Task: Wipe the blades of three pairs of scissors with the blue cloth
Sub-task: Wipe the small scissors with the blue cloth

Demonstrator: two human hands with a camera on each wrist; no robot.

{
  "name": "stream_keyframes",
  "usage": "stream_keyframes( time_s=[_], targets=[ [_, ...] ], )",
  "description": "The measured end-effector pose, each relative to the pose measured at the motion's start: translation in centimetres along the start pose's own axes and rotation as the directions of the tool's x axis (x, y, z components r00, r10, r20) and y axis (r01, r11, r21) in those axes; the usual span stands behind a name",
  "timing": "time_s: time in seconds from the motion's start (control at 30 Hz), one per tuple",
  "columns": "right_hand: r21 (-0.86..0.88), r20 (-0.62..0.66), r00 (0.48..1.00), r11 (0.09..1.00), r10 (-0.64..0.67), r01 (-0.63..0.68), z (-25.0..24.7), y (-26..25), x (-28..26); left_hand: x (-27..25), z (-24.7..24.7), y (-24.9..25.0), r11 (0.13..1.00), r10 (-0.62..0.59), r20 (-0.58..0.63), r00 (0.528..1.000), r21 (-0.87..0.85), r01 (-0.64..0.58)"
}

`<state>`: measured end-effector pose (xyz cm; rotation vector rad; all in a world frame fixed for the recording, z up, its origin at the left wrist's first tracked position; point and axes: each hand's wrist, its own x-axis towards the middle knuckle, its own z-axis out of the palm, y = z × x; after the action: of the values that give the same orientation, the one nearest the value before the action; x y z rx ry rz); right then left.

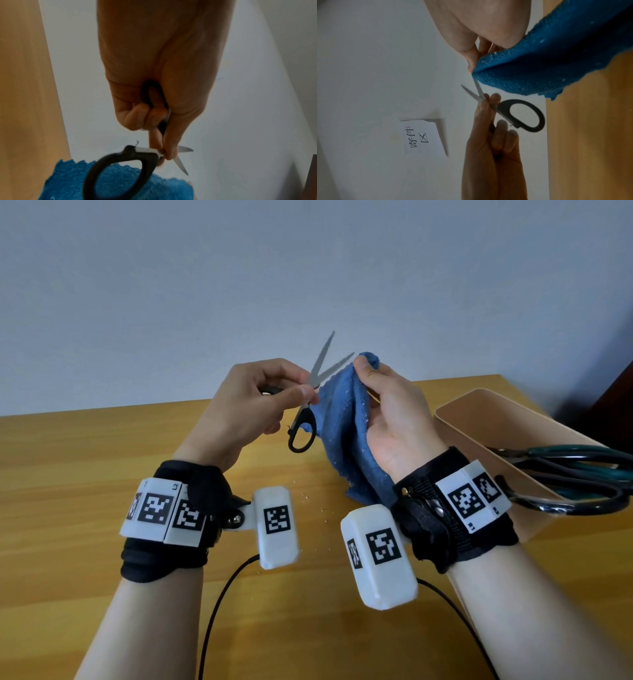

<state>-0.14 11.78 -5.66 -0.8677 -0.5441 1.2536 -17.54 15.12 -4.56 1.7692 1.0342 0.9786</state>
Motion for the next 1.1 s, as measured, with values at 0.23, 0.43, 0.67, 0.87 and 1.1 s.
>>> stream_keyframes(
  time_s=[0.23,0.43,0.67,0.87,1.1],
  targets=[
    [-0.102,0.019,1.0,0.995,-0.019,0.021,-0.1,-0.3,-0.2,0.1,-0.9,-0.4,0.998,0.013,-0.084,0.996,-0.056,-0.018],
    [-0.262,0.09,0.987,0.953,-0.136,0.155,0.0,-0.3,0.2,0.0,-1.2,-0.2,0.997,0.021,-0.1,0.995,-0.073,-0.029],
    [-0.354,0.156,0.946,0.879,-0.283,0.321,-0.7,-0.6,0.3,-0.1,-1.6,-0.2,0.997,0.008,-0.122,0.992,-0.08,-0.018],
    [-0.753,0.205,0.933,0.562,-0.295,0.342,-0.4,0.0,0.1,-0.1,-1.8,-0.3,0.997,0.005,-0.121,0.993,-0.077,-0.014],
    [-0.969,0.228,0.973,0.086,-0.042,0.231,-1.2,1.5,0.4,-0.1,-2.0,-0.5,0.998,-0.006,-0.124,0.992,-0.063,-0.002]
  ],
)
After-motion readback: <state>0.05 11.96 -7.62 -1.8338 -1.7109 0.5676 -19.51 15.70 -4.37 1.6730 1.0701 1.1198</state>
